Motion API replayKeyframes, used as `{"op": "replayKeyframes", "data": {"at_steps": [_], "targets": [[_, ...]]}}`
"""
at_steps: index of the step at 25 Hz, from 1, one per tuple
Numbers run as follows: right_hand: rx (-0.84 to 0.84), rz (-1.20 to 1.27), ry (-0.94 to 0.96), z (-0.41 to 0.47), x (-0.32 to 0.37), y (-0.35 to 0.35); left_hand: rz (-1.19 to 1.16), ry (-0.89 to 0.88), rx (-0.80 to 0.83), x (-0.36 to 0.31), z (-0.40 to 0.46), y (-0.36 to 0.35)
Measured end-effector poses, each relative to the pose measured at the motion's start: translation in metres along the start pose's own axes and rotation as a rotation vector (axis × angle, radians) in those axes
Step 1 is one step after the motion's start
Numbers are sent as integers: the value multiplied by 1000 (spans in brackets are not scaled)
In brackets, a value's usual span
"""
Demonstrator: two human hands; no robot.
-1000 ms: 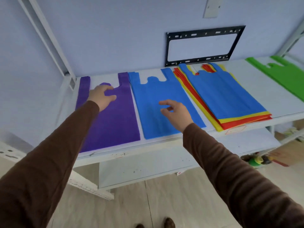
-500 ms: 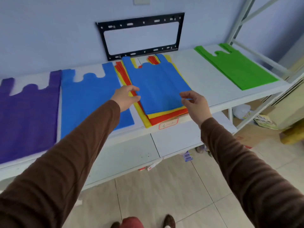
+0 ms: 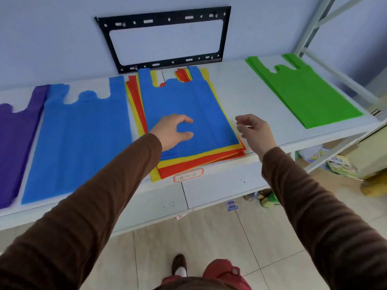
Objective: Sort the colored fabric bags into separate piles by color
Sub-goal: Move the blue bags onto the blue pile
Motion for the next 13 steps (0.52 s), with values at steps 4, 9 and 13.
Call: {"op": "replayKeyframes", "data": {"at_steps": [4,9,13], "targets": [[93,44,-12,26,-18,8,82,-51,78,-35,14,-51],[296,83,43,54,-26,-1,383,-35,70,-52,36,-98],[426,107,74,60,-32,-11,493,-1,57,-52,40,-104]]}}
Point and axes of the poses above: each hand's wrist, its own z-axis towards the middle knuckle, its own y-axis out of the back of the hand, x = y × z, the point moved 9 cm from there along z, towards the middle knuckle, and after that the axes turned 11 degrees about -z, right-handed, at the moved point
